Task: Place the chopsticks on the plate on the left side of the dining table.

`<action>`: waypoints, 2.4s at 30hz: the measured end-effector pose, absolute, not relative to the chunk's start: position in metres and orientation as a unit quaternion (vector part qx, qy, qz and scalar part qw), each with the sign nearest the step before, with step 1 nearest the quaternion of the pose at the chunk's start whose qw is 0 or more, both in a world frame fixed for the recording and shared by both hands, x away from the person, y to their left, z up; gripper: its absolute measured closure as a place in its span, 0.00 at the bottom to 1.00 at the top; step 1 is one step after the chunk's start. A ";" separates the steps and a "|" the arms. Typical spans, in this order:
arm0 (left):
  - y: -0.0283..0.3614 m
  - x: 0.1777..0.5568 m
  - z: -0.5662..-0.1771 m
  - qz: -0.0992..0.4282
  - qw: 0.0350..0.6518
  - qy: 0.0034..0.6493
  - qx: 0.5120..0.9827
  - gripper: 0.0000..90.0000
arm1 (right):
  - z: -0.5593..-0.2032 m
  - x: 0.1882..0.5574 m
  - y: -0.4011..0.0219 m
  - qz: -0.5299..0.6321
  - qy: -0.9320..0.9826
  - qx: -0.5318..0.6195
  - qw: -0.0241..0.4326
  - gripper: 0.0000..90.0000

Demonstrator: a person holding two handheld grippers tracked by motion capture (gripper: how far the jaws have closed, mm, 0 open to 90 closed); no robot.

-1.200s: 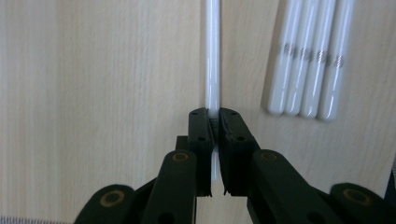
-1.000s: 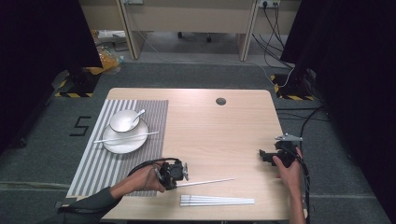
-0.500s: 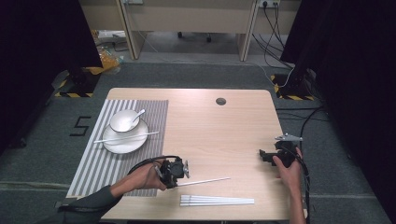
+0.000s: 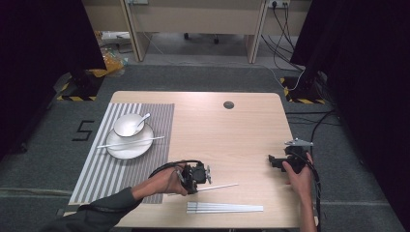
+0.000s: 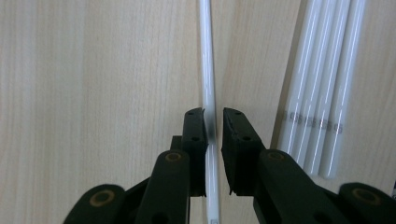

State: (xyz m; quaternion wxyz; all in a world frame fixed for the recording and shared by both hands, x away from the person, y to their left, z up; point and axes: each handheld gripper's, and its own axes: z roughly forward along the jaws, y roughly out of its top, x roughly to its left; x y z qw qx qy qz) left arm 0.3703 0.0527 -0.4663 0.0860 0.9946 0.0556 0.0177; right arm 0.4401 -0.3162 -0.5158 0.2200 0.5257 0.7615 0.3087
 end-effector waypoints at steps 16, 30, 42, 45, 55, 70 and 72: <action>0.029 0.375 -0.474 0.009 0.076 0.063 0.995 0.88 | -0.516 0.440 -0.316 0.309 0.762 0.526 0.220 0.00; 0.024 0.378 -0.474 0.001 0.077 0.065 0.995 0.94 | -0.516 0.440 -0.316 0.309 0.762 0.526 0.220 0.00; 0.026 0.382 -0.474 -0.014 0.082 0.066 0.994 0.94 | -0.516 0.440 -0.316 0.309 0.762 0.526 0.220 0.00; 0.027 0.384 -0.474 -0.018 0.083 0.066 0.994 0.94 | -0.516 0.440 -0.316 0.309 0.762 0.526 0.220 0.00; 0.043 0.397 -0.460 -0.008 0.083 0.080 0.993 0.94 | -0.516 0.440 -0.316 0.309 0.762 0.525 0.220 0.00; 0.141 0.424 -0.431 0.029 0.086 0.172 0.981 0.94 | -0.516 0.440 -0.316 0.309 0.762 0.525 0.220 0.00; 0.165 0.427 -0.429 0.034 0.086 0.197 0.976 0.94 | -0.516 0.440 -0.316 0.309 0.762 0.525 0.220 0.00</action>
